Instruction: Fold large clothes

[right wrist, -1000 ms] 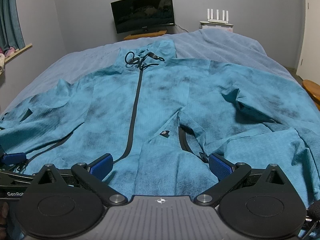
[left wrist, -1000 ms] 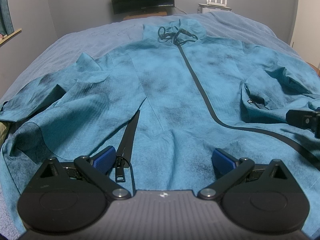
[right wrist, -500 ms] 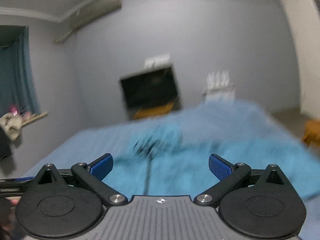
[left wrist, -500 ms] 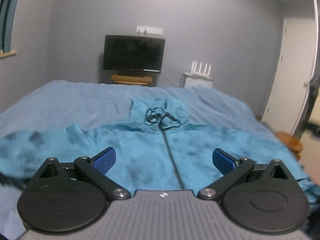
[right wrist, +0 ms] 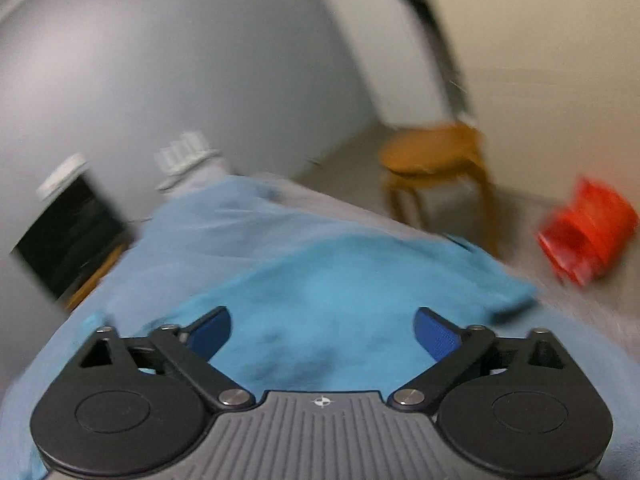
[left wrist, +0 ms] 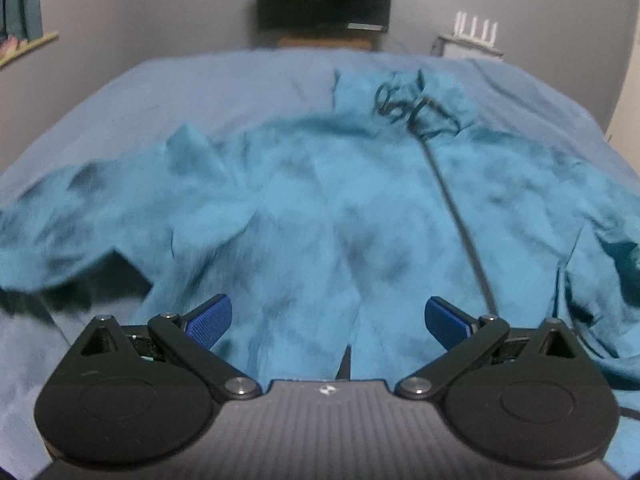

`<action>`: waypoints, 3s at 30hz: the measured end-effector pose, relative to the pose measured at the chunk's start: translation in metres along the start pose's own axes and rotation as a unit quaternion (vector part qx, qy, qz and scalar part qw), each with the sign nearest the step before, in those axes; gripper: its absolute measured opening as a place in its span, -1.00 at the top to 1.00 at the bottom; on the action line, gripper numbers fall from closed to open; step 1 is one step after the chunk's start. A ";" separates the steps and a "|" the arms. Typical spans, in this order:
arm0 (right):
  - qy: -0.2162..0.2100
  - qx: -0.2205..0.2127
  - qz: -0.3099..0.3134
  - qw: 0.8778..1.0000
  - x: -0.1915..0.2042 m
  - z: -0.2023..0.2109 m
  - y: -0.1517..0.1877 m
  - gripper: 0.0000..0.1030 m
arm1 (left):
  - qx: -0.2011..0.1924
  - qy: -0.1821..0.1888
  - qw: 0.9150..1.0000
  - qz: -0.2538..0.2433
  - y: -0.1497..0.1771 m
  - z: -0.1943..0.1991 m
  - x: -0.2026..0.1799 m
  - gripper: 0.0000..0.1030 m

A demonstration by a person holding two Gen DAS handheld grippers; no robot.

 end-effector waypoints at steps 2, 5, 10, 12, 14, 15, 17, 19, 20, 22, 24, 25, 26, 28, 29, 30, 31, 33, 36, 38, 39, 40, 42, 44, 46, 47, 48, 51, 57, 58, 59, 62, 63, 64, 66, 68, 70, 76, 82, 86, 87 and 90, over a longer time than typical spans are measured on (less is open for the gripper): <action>0.026 0.004 -0.039 0.999 -0.037 -0.012 -0.007 -0.66 | 0.012 0.004 1.000 0.014 0.005 -0.009 0.005 -1.00; 0.054 0.009 -0.102 0.993 -0.077 -0.034 -0.002 -0.44 | 0.036 0.015 0.998 0.043 0.009 -0.027 0.009 -1.00; 0.052 0.020 -0.211 0.976 -0.125 -0.067 0.011 -0.35 | 0.044 0.011 0.998 0.050 0.012 -0.036 0.007 -1.00; 0.046 0.003 -0.223 0.974 -0.133 -0.073 0.014 -0.36 | 0.047 0.010 0.998 0.044 0.012 -0.036 0.005 -1.00; 0.043 -0.011 -0.244 0.969 -0.140 -0.079 0.014 -0.36 | 0.052 0.011 0.998 0.042 0.012 -0.037 0.003 -1.00; 0.035 -0.018 -0.252 0.967 -0.140 -0.086 0.013 -0.26 | 0.055 0.010 0.998 0.042 0.013 -0.038 0.003 -1.00; 0.023 -0.030 -0.262 0.964 -0.141 -0.091 0.012 0.29 | 0.056 0.010 0.997 0.043 0.012 -0.039 0.002 -1.00; 0.027 -0.046 -0.257 0.965 -0.132 -0.091 0.009 0.81 | 0.053 0.011 0.998 0.043 0.011 -0.039 0.002 -1.00; 0.018 -0.057 -0.244 0.968 -0.124 -0.087 0.008 0.85 | 0.052 0.011 0.998 0.043 0.011 -0.039 0.002 -1.00; -0.002 -0.077 -0.205 0.976 -0.099 -0.083 0.001 0.88 | 0.051 0.014 0.998 0.045 0.011 -0.039 0.003 -1.00; -0.030 -0.095 -0.152 0.983 -0.064 -0.065 -0.003 0.90 | 0.049 0.019 0.997 0.047 0.012 -0.040 0.003 -1.00; -0.050 -0.100 -0.121 0.986 -0.043 -0.057 -0.004 0.91 | 0.049 0.022 0.997 0.048 0.011 -0.041 0.004 -1.00; -0.069 -0.103 -0.088 0.988 -0.020 -0.050 -0.003 0.91 | 0.048 0.025 0.997 0.049 0.012 -0.041 0.004 -1.00; -0.112 -0.106 -0.013 0.988 0.035 -0.034 0.003 0.91 | 0.045 0.029 0.997 0.051 0.012 -0.042 0.005 -1.00; -0.134 -0.105 0.027 0.985 0.065 -0.026 0.011 0.92 | 0.043 0.031 0.997 0.052 0.013 -0.041 0.005 -1.00; -0.157 -0.102 0.062 0.980 0.094 -0.018 0.019 0.92 | 0.041 0.032 0.997 0.054 0.013 -0.041 0.006 -1.00; -0.181 -0.097 0.094 0.974 0.121 -0.010 0.031 0.92 | 0.037 0.034 0.997 0.058 0.013 -0.040 0.007 -1.00; -0.227 -0.079 0.142 0.960 0.172 0.003 0.060 0.92 | 0.030 0.038 0.997 0.065 0.013 -0.037 0.009 -1.00; -0.288 -0.035 0.192 0.938 0.234 0.018 0.113 0.92 | 0.021 0.045 0.996 0.076 0.015 -0.034 0.012 -1.00; -0.320 -0.003 0.229 0.919 0.268 0.027 0.155 0.92 | 0.016 0.048 0.995 0.082 0.016 -0.033 0.015 -1.00; -0.332 0.015 0.248 0.910 0.282 0.030 0.179 0.92 | 0.015 0.050 0.995 0.085 0.016 -0.033 0.016 -1.00; -0.340 0.033 0.268 0.901 0.295 0.033 0.205 0.92 | 0.014 0.051 0.995 0.087 0.017 -0.033 0.017 -1.00; -0.352 0.073 0.304 0.882 0.313 0.037 0.257 0.92 | 0.013 0.055 0.994 0.091 0.018 -0.033 0.018 -1.00; -0.357 0.112 0.332 0.866 0.320 0.038 0.307 0.92 | 0.011 0.058 0.994 0.093 0.019 -0.033 0.020 -1.00; -0.351 0.159 0.354 0.852 0.323 0.039 0.357 0.91 | 0.011 0.061 0.994 0.095 0.020 -0.033 0.022 -1.00; -0.344 0.182 0.362 0.847 0.317 0.038 0.380 0.90 | 0.011 0.062 0.993 0.097 0.020 -0.033 0.023 -1.00; -0.332 0.204 0.372 0.842 0.311 0.035 0.398 0.88 | 0.010 0.064 0.993 0.099 0.021 -0.033 0.023 -1.00; -0.299 0.245 0.386 0.838 0.289 0.038 0.435 0.43 | 0.007 0.070 0.992 0.101 0.022 -0.033 0.025 -1.00; -0.259 0.260 0.239 0.899 0.229 0.011 0.377 -0.22 | -0.018 0.106 0.993 0.046 -0.005 -0.029 -0.001 -1.00; -0.253 0.256 0.208 0.909 0.219 0.009 0.364 -0.24 | -0.029 0.113 0.993 0.028 -0.015 -0.028 -0.012 -1.00; -0.250 0.254 0.180 0.917 0.219 -0.004 0.345 -0.24 | -0.041 0.122 0.992 0.006 -0.024 -0.027 -0.024 -1.00; -0.229 0.239 0.111 0.937 0.194 -0.021 0.321 -0.27 | -0.064 0.129 0.987 -0.075 -0.049 -0.031 -0.066 -1.00; -0.220 0.233 0.102 0.942 0.187 -0.027 0.314 -0.27 | -0.066 0.125 0.984 -0.107 -0.054 -0.036 -0.081 -1.00; -0.212 0.229 0.095 0.945 0.181 -0.032 0.311 -0.27 | -0.060 0.123 0.980 -0.142 -0.056 -0.044 -0.097 -1.00; -0.197 0.224 0.087 0.951 0.171 -0.043 0.309 -0.27 | -0.032 0.126 0.970 -0.206 -0.054 -0.062 -0.125 -1.00; -0.186 0.225 0.082 0.953 0.165 -0.049 0.309 -0.27 | -0.012 0.096 0.959 -0.266 -0.047 -0.079 -0.148 -0.93; -0.186 0.230 0.081 0.952 0.160 -0.052 0.310 -0.27 | 0.008 0.045 0.951 -0.305 -0.041 -0.094 -0.158 -0.21; -0.201 0.235 0.104 0.945 0.167 -0.056 0.316 -0.27 | -0.009 0.017 0.987 -0.161 -0.051 -0.081 -0.097 0.42; -0.200 0.236 0.149 0.939 0.180 -0.052 0.324 -0.28 | 0.002 -0.053 0.998 0.037 -0.042 -0.064 0.016 0.42; -0.200 0.239 0.173 0.934 0.185 -0.049 0.329 -0.33 | 0.014 -0.057 0.993 0.103 -0.027 -0.054 0.061 0.33; -0.201 0.238 0.176 0.934 0.185 -0.048 0.329 -0.37 | 0.008 -0.048 0.993 0.109 -0.025 -0.048 0.067 0.17; -0.205 0.236 0.181 0.933 0.185 -0.045 0.328 -0.43 | -0.021 -0.052 0.991 0.120 -0.025 -0.025 0.082 -0.61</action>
Point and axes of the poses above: each gripper's, at about its wrist camera, not at the fingertips, and z roughly against the way its jaws point, x to its left, y to its underside, the point moved 3 cm from there along -z, roughly the way its jaws point, and after that the axes turned 13 degrees about -z, right-handed, at the moved point
